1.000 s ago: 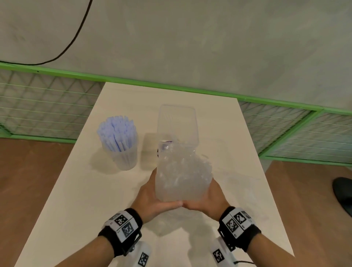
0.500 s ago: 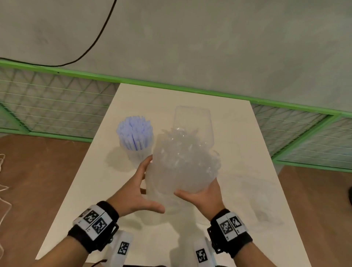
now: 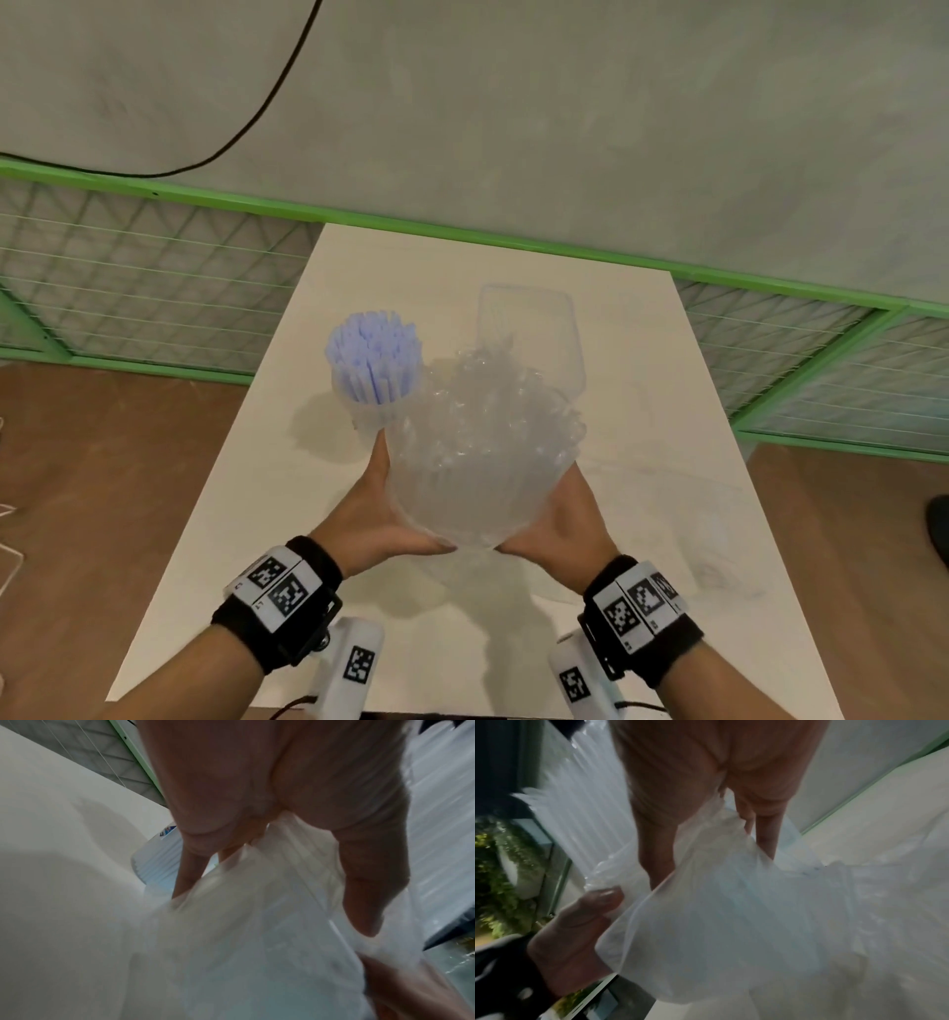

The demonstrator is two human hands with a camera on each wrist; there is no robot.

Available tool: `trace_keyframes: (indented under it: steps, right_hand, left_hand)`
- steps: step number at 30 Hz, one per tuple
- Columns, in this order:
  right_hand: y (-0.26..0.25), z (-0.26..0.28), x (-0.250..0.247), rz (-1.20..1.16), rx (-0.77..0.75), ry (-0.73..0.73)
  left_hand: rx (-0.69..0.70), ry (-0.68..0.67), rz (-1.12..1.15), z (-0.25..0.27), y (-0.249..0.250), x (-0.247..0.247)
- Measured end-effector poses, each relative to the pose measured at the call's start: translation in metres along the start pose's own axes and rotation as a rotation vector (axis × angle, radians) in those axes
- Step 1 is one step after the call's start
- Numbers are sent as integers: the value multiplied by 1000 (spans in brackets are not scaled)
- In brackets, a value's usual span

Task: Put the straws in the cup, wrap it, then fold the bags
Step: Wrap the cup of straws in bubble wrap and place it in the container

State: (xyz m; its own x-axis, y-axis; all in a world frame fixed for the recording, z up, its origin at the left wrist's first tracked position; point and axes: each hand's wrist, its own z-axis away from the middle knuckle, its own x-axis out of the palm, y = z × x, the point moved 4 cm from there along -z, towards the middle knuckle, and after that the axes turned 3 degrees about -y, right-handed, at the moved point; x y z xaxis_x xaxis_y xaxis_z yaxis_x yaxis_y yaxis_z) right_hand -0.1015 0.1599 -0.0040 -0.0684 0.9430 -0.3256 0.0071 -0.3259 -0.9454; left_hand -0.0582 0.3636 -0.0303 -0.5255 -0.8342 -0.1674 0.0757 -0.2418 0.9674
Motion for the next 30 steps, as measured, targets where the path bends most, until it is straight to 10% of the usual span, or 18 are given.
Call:
trace_keyframes:
  steps: [10,16,21,30]
  right_hand:
    - [36,-18,39,213,90,227]
    - [50,-24,51,204,135,104]
    - [22,-9,29,251,29,-117]
    - [-47,0,0,381,-148,35]
  left_hand:
    - [-102,81,-10,2,-26,-13]
    - [-151,116,-11,3,-47,-9]
    - [-174,122,4,2,-58,-13]
    - [-176,128,-40,-2,-71,-14]
